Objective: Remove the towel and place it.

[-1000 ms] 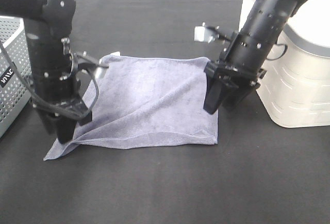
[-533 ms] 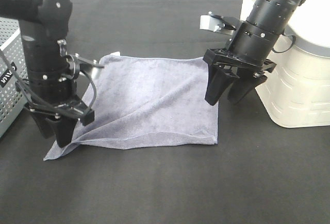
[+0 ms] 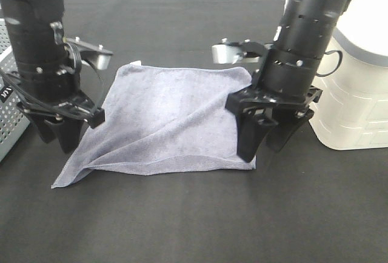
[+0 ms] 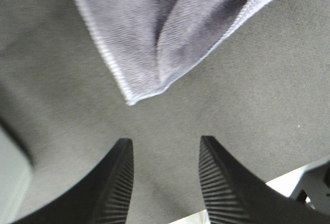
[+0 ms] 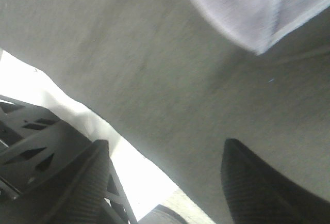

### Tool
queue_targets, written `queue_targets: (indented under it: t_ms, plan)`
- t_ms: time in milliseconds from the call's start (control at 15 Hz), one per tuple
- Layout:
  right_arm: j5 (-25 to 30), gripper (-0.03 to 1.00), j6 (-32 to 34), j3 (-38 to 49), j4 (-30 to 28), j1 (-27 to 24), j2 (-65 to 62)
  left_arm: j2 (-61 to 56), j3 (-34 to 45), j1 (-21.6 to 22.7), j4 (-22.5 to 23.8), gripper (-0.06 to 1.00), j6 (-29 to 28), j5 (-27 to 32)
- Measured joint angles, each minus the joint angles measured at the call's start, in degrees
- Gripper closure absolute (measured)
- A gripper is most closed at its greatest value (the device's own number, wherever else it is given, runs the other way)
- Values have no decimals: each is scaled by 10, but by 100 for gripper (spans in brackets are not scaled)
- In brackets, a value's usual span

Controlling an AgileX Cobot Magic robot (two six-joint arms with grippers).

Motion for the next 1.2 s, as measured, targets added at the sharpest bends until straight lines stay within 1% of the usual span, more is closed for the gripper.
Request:
queue_targets:
  t_ms: [67,133,200,267,400,467,600,800,867,933,1067,1200]
  plan:
    - [-18,35,22,2,-4,6,-5,-16,0,0,3,55,-6,0]
    - [-49,35,48,2,-5,8,-5,-36,0,0,9,55,-13,0]
    - [-103,35,84,2,-9,9,-5,-66,0,0,28,55,-23,0]
    - [-138,35,105,2,-9,9,-5,-81,0,0,39,55,-28,0]
    - [-195,36,127,2,-10,9,-4,-97,0,1,58,55,-33,1]
    - [-207,37,132,2,-10,9,1,-99,0,1,66,55,-33,1]
    - [-212,38,137,2,-19,9,30,-105,0,1,78,55,-44,2]
    - [-237,40,168,2,-64,14,81,-124,0,1,96,55,-45,2]
    - [-242,41,186,2,-87,21,87,-125,0,1,101,55,-46,2]
    - [-242,41,186,2,-87,21,87,-125,0,1,101,55,-46,2]
    - [-244,41,227,2,-140,49,100,-125,0,1,106,55,-46,2]
    - [-244,41,237,2,-154,66,117,-125,0,1,107,55,-46,2]
